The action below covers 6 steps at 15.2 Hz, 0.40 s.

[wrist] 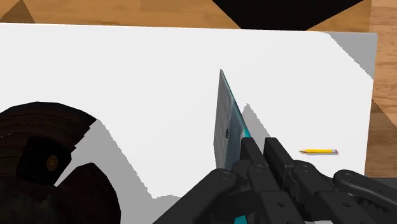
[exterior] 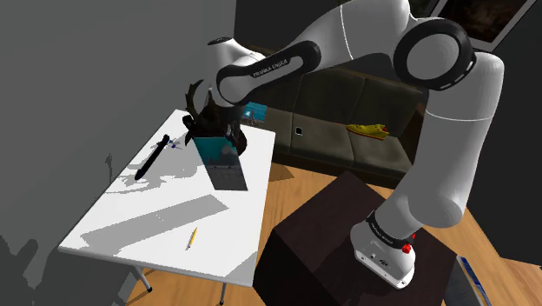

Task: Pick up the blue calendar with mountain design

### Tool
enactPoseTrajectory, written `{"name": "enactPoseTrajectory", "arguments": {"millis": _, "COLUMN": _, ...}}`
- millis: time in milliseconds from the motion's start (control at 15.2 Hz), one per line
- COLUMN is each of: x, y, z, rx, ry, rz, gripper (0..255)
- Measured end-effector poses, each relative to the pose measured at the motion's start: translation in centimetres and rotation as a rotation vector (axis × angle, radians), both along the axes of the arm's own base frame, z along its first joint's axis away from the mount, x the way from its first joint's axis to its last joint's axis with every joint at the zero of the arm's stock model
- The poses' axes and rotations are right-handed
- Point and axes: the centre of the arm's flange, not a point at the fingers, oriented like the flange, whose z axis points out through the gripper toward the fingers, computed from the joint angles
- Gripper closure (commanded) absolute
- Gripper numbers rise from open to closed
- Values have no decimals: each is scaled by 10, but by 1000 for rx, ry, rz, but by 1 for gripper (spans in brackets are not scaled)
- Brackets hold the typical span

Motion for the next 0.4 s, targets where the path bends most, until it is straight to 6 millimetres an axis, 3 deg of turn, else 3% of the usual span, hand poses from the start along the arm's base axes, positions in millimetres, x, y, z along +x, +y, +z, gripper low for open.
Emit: {"name": "enactPoseTrajectory", "arguments": {"millis": 396, "x": 0, "y": 0, "z": 30, "rx": 0, "ry": 0, "rz": 0, "gripper": 255}}
